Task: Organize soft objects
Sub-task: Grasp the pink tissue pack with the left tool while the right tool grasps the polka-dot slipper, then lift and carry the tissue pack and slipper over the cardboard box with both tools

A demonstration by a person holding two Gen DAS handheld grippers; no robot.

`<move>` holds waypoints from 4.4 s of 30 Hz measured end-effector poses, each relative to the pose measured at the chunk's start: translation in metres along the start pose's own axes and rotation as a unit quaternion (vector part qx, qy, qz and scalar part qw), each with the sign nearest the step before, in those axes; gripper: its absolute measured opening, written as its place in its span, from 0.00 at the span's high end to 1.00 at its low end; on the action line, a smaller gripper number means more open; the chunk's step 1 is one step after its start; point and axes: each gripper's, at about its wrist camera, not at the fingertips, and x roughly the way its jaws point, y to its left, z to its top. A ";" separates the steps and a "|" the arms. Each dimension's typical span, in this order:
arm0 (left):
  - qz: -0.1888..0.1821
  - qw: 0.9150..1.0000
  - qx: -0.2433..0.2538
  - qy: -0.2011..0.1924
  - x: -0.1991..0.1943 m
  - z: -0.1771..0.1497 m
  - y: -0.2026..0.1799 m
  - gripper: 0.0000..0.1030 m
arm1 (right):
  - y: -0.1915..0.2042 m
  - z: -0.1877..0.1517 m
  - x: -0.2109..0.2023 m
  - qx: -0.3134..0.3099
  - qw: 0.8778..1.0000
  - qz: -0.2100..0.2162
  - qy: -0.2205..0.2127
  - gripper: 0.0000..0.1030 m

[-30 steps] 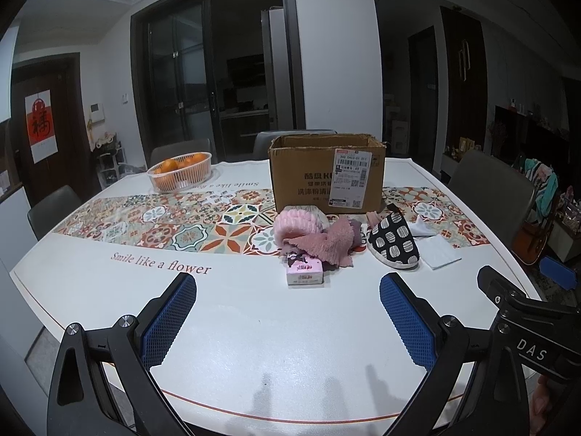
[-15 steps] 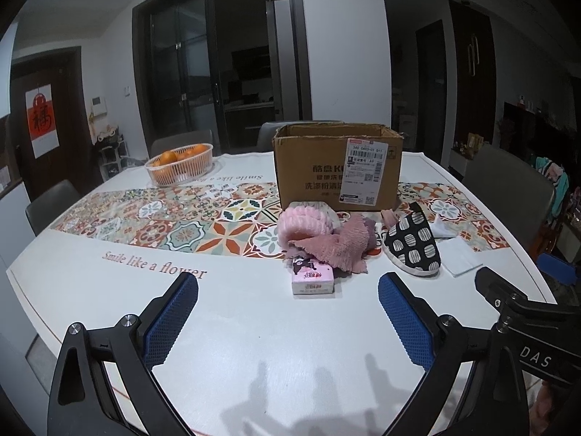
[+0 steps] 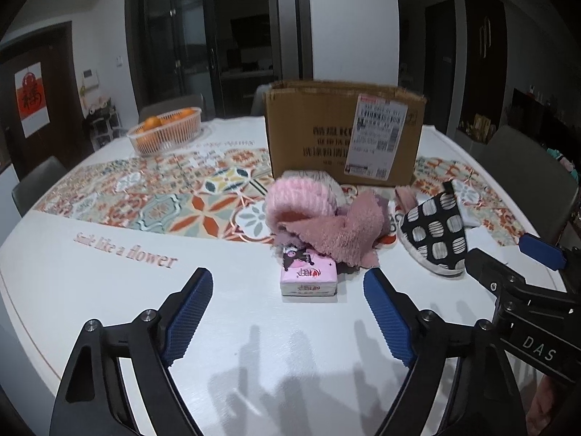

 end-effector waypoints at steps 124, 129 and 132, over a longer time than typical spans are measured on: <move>-0.089 0.992 0.075 -0.045 0.125 0.247 -0.026 0.50 | -0.008 0.225 0.093 0.023 0.990 0.043 -0.131 0.77; -0.086 0.993 0.083 -0.021 0.147 0.248 -0.031 0.50 | -0.010 0.230 0.116 0.021 0.993 0.038 -0.108 0.77; -0.090 0.993 0.082 0.000 0.160 0.247 -0.032 0.50 | -0.010 0.233 0.128 0.023 0.995 0.039 -0.092 0.77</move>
